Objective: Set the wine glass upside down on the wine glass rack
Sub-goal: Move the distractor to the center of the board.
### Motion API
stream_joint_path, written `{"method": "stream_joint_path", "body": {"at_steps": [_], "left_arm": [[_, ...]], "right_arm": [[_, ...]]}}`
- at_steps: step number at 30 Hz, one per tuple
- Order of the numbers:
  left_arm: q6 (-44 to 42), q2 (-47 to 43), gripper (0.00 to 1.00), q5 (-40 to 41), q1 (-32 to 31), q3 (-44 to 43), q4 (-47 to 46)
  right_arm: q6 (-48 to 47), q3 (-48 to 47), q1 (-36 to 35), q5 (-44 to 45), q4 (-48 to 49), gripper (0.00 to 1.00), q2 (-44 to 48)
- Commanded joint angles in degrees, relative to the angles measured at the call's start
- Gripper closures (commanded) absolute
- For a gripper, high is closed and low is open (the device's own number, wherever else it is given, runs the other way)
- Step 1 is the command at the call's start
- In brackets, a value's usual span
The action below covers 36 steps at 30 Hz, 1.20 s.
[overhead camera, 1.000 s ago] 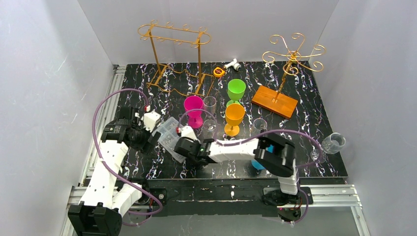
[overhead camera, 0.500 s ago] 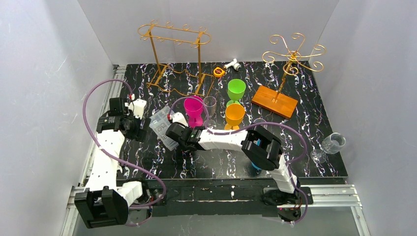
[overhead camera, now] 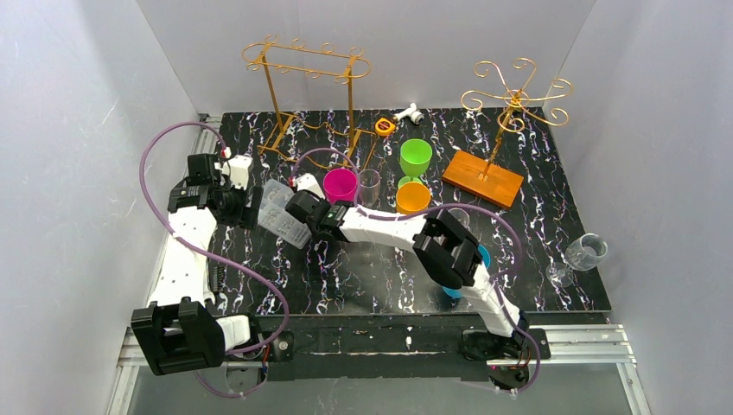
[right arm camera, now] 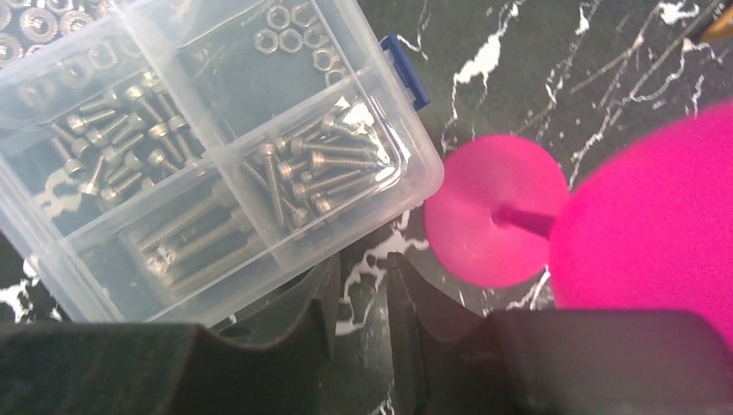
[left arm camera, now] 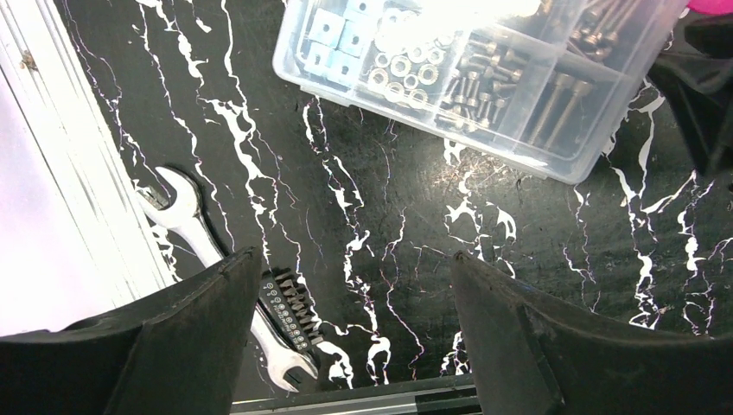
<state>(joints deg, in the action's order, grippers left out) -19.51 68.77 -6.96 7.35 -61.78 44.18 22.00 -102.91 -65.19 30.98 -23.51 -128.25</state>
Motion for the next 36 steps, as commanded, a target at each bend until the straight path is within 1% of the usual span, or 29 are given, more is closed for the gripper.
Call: {"method": "stream_joint_path", "body": {"at_steps": [1, 10, 17, 22, 24, 26, 29, 31, 33, 34, 36], "left_arm": [[0.3, -1.5, 0.2, -3.1, 1.8, -1.7, 1.8], [0.0, -2.0, 0.19, -4.1, 3.8, -1.2, 1.8], [-0.1, -2.5, 0.18, -4.4, 5.9, -1.0, 1.8], [-0.1, -3.2, 0.17, -4.4, 7.0, -0.5, 1.7], [-0.3, -3.4, 0.16, -4.4, 7.4, -0.3, 1.8], [-0.4, -3.5, 0.15, -4.1, 7.7, -0.3, 1.8], [-0.6, -3.5, 0.14, -3.5, 8.0, -0.3, 1.8], [-0.4, -3.6, 0.12, -3.3, 8.3, -0.3, 1.8], [0.1, -3.7, 0.1, -3.1, 8.4, -0.3, 1.9], [0.6, -4.1, 0.03, -2.7, 8.7, 0.0, 2.2], [0.6, -4.4, 0.02, -2.5, 8.7, 0.1, 2.2]], "right_arm": [[-2.3, -6.2, 0.9, 0.0, 2.4, 0.65, -4.7], [-5.6, -20.9, 0.9, 1.2, 0.5, 0.65, -14.1], [-5.3, -26.5, 0.6, 0.1, 1.9, 0.64, -18.3], [-5.7, -33.5, -0.3, -1.7, 2.1, 0.63, -22.5], [-5.3, -35.3, -0.8, -3.6, 3.2, 0.63, -23.3], [-4.1, -35.0, -1.4, -6.5, 5.8, 0.62, -23.1], [-1.3, -30.8, -1.9, -14.2, 10.8, 0.62, -20.5], [0.9, -27.9, -1.9, -20.2, 16.5, 0.62, -18.7], [2.5, -28.9, -1.9, -25.3, 18.1, 0.62, -18.6], [3.5, -31.9, -1.9, -30.5, 19.6, 0.62, -19.1], [2.8, -33.1, -1.1, -29.9, 16.6, 0.62, -17.9]]}}
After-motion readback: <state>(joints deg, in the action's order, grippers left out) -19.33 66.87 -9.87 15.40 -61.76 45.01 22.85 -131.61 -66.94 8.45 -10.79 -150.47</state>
